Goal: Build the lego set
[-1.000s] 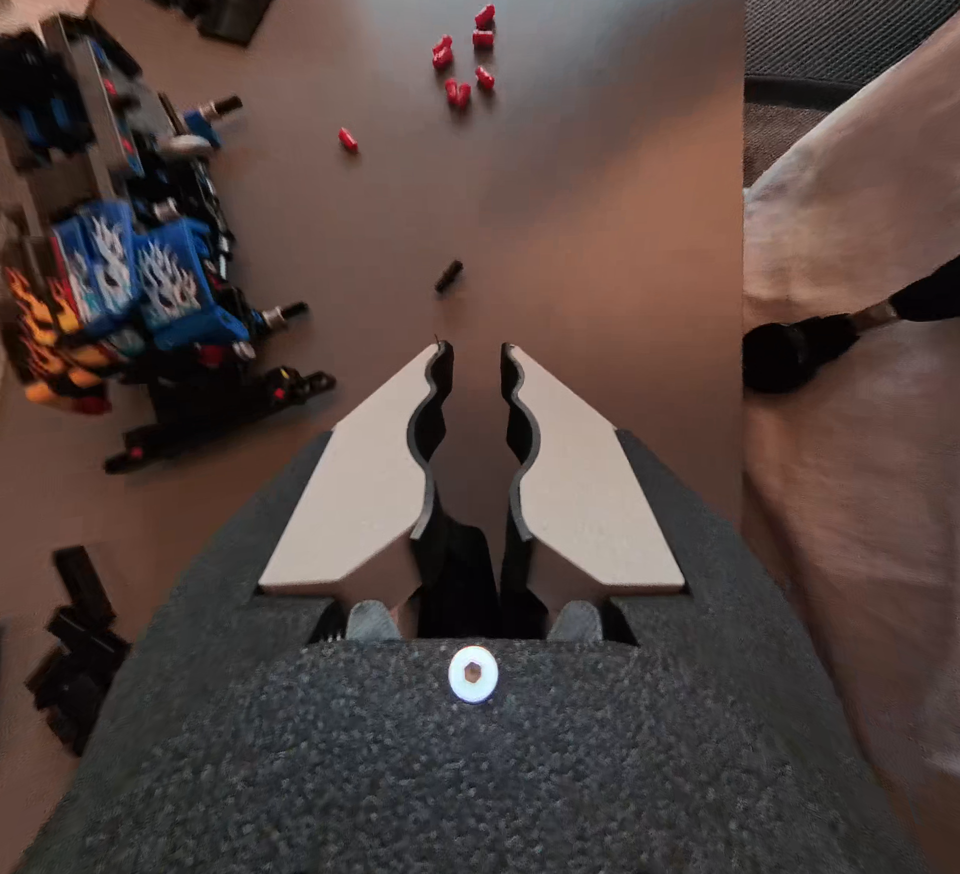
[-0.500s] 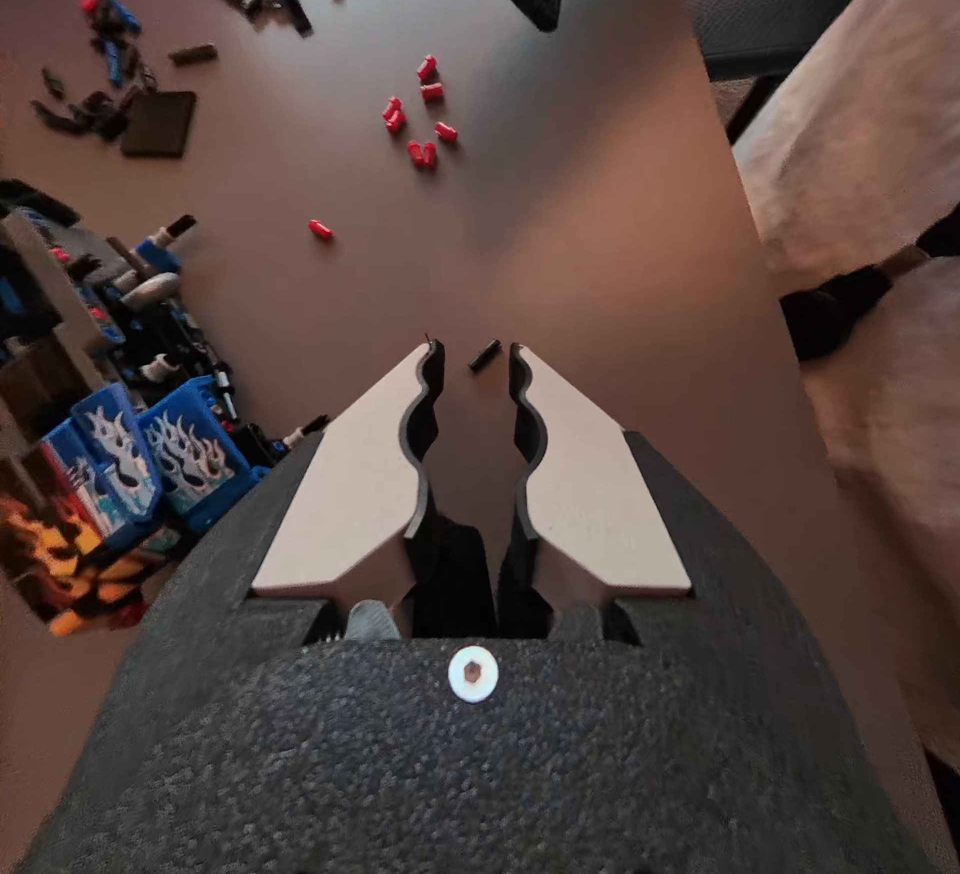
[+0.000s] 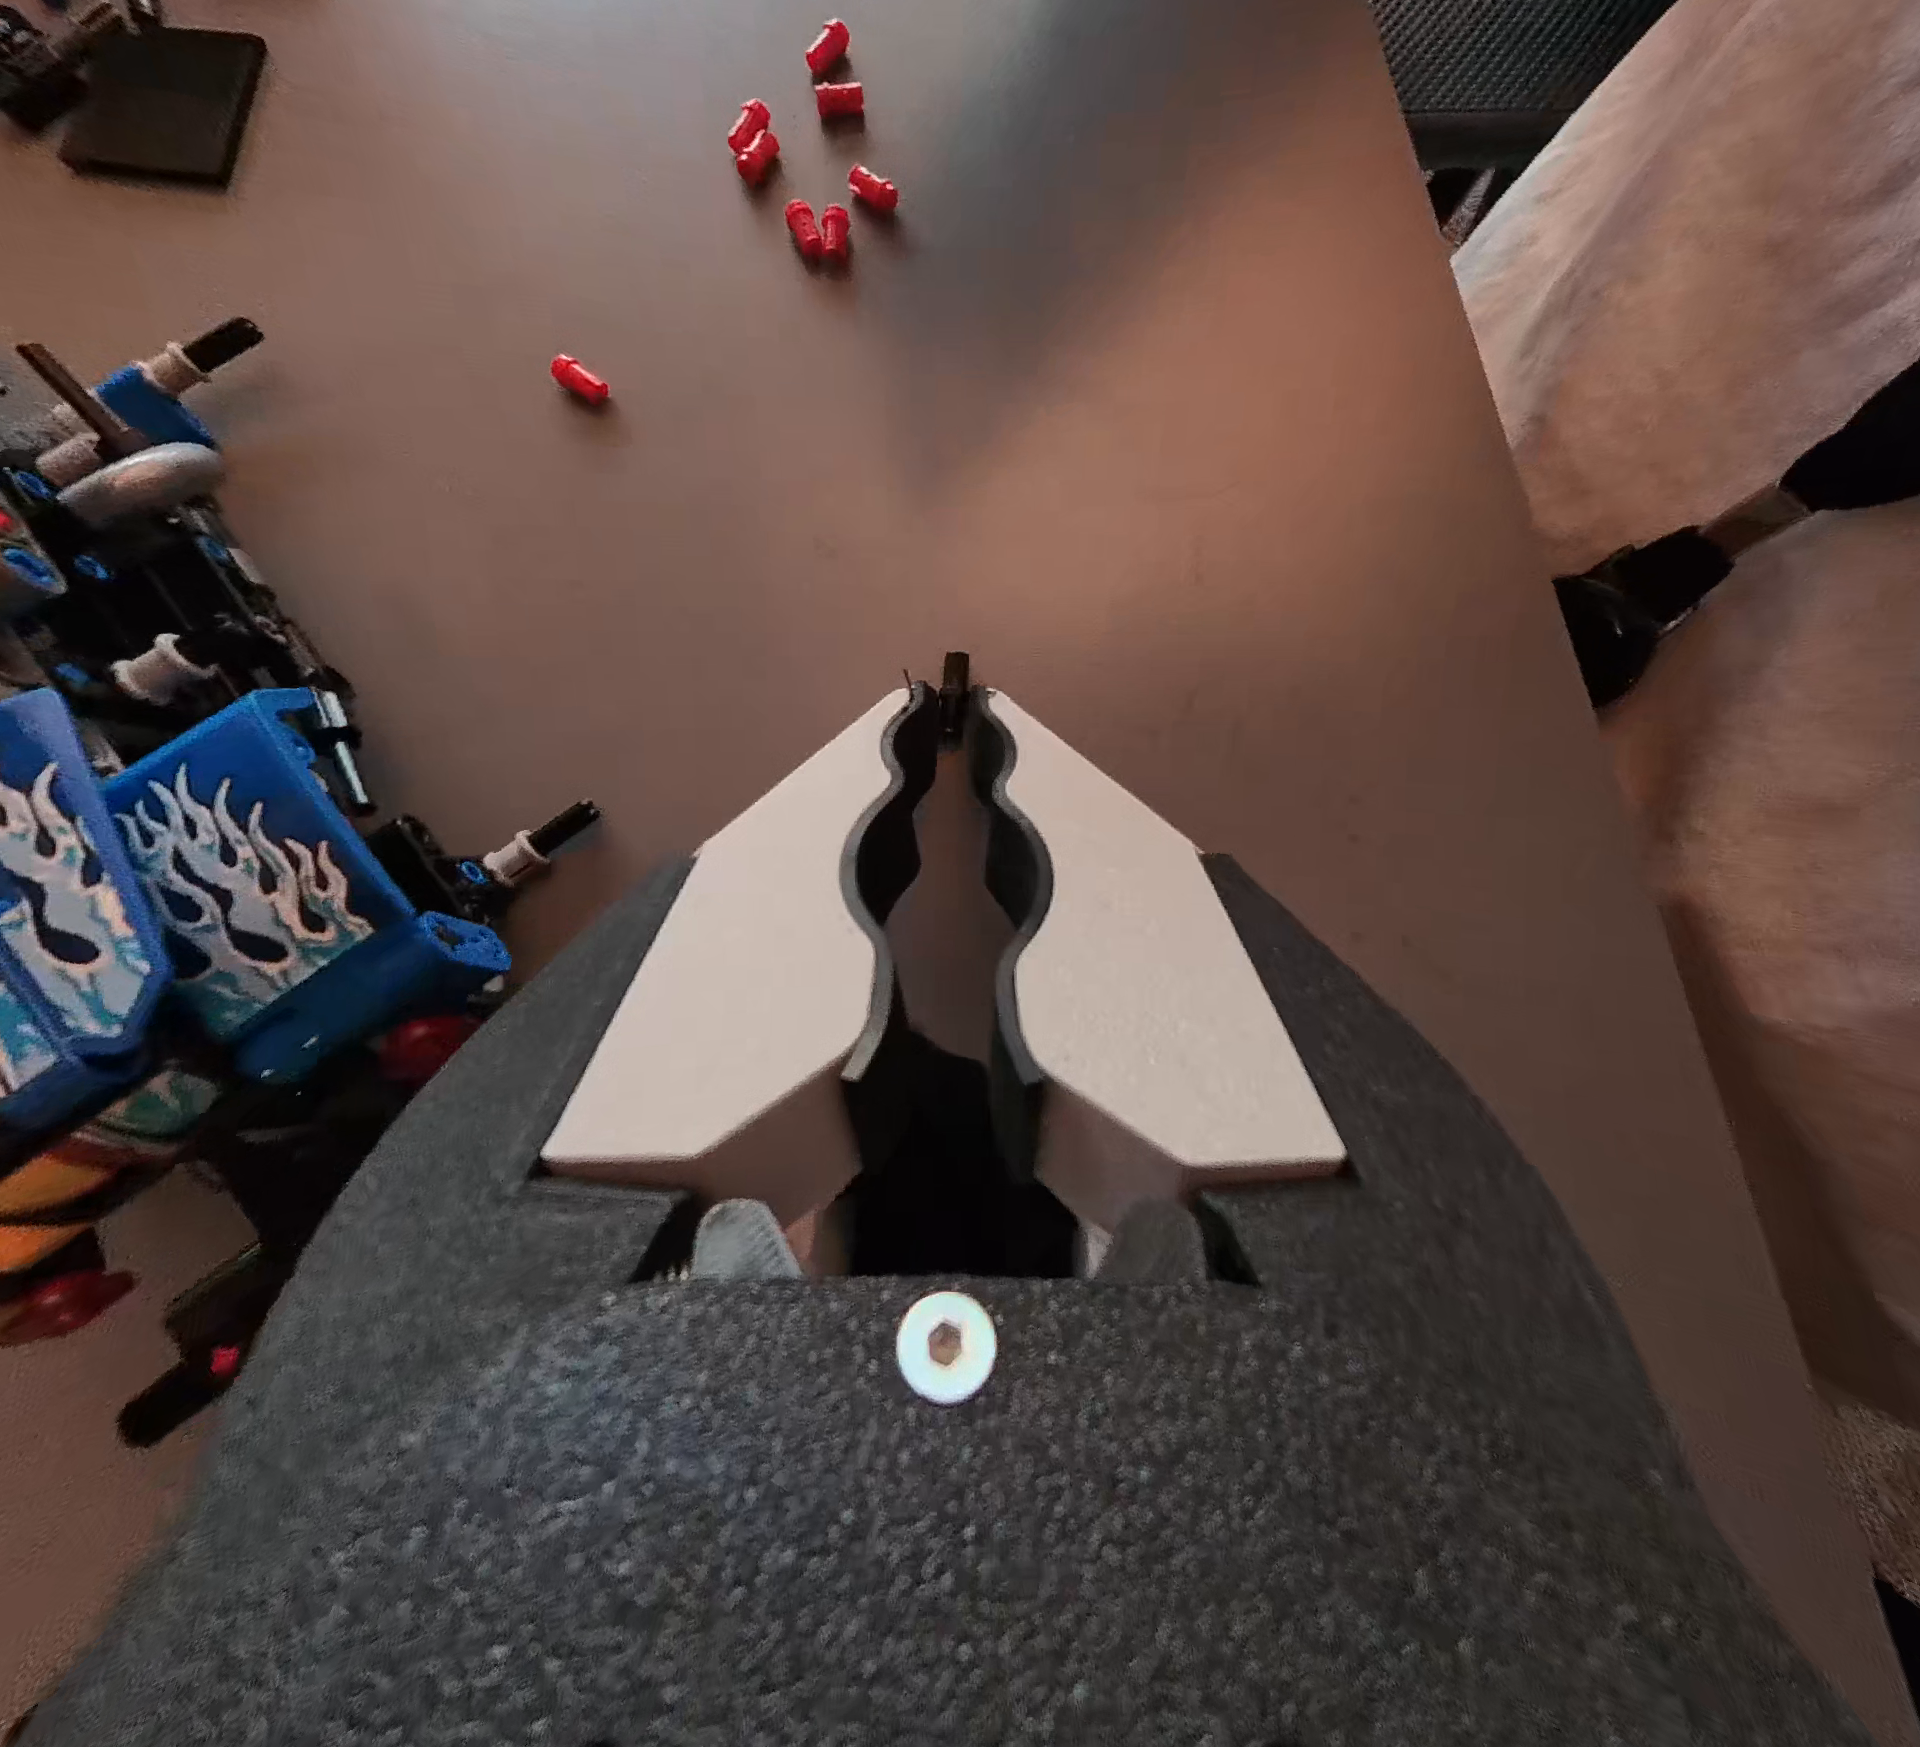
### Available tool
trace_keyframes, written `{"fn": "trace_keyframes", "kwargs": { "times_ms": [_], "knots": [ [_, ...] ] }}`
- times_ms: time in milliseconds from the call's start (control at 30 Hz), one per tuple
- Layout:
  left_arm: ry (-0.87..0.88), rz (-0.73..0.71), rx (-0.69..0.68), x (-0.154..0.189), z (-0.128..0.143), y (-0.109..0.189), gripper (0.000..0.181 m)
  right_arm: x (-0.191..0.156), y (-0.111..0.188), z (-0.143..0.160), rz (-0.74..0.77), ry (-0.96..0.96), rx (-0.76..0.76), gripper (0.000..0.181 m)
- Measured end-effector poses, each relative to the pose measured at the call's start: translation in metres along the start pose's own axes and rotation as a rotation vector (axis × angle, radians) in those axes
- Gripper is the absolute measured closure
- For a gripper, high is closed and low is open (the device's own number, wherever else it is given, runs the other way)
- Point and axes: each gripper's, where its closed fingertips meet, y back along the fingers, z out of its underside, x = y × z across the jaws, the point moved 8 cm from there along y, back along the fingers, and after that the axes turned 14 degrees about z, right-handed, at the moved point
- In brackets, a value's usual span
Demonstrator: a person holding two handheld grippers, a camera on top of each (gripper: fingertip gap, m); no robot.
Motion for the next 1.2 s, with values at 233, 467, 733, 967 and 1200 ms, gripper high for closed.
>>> {"fn": "trace_keyframes", "kwargs": {
  "times_ms": [233, 467, 733, 967, 1200],
  "knots": [
    [-0.002, -0.008, 0.058, 0.005, 0.0, -0.006, 0.177, -0.003, -0.003, 0.002, -0.009, 0.011, -0.014, 0.175],
    [-0.013, -0.046, 0.168, 0.006, -0.015, 0.002, 0.178, -0.004, -0.007, 0.004, 0.036, 0.024, -0.043, 0.175],
    [0.004, -0.02, 0.282, 0.024, -0.07, 0.031, 0.178, -0.02, -0.033, 0.011, -0.144, -0.167, -0.066, 0.175],
    [0.013, -0.043, 0.223, 0.029, -0.072, 0.03, 0.178, -0.028, -0.035, 0.009, -0.164, -0.124, -0.063, 0.175],
    [-0.006, -0.058, 0.215, 0.031, -0.072, 0.032, 0.178, -0.028, -0.036, 0.011, -0.16, -0.122, -0.072, 0.175]
  ]
}}
